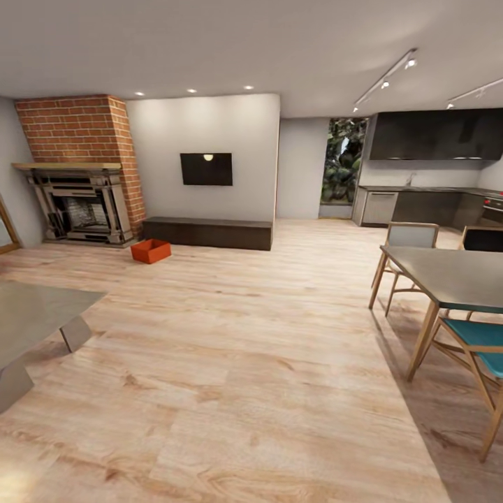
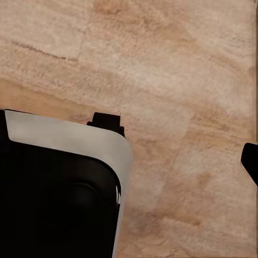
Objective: Move the two storage containers from the living room to the garage. In the garage, place one container on the floor and stack the other container on top of it (either order is fine).
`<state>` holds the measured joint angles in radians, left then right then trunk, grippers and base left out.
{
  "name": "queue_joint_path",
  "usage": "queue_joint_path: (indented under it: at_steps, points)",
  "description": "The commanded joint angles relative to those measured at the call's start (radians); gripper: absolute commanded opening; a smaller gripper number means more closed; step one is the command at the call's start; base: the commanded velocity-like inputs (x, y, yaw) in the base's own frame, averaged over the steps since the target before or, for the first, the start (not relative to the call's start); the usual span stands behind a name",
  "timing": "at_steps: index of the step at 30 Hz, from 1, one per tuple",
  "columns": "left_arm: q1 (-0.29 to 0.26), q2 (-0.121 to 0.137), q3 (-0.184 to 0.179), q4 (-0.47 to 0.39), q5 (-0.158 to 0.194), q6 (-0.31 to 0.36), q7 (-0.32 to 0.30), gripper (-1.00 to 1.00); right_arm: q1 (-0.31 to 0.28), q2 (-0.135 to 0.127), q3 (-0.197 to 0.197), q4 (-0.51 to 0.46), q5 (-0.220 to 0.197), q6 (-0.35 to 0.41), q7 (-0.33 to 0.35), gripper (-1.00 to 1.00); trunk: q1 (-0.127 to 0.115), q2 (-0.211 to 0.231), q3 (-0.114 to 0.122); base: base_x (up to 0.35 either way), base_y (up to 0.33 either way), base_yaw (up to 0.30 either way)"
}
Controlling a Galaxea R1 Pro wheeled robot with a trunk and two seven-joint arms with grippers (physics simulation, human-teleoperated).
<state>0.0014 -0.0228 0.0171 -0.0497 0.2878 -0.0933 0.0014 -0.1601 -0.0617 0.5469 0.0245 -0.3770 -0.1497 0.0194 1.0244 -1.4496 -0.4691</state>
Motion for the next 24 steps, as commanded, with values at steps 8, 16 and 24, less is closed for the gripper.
queue_joint_path:
  at_steps: [8, 16, 24]
  points:
    - [0.000, 0.000, 0.001, -0.001, 0.004, -0.002, 0.000, 1.00, -0.001, 0.000, 0.008, 0.002, -0.010, -0.005, 0.002, 1.00, 0.001, 0.000, -0.001, 0.323, 0.000, 0.000]
    - [0.000, 0.000, 0.001, -0.001, 0.004, -0.002, 0.000, 1.00, -0.001, 0.000, 0.008, 0.002, -0.010, -0.005, 0.002, 1.00, 0.001, 0.000, -0.001, 0.323, 0.000, 0.000]
    - [0.000, 0.000, 0.001, -0.001, 0.004, -0.002, 0.000, 1.00, -0.001, 0.000, 0.008, 0.002, -0.010, -0.005, 0.002, 1.00, 0.001, 0.000, -0.001, 0.323, 0.000, 0.000]
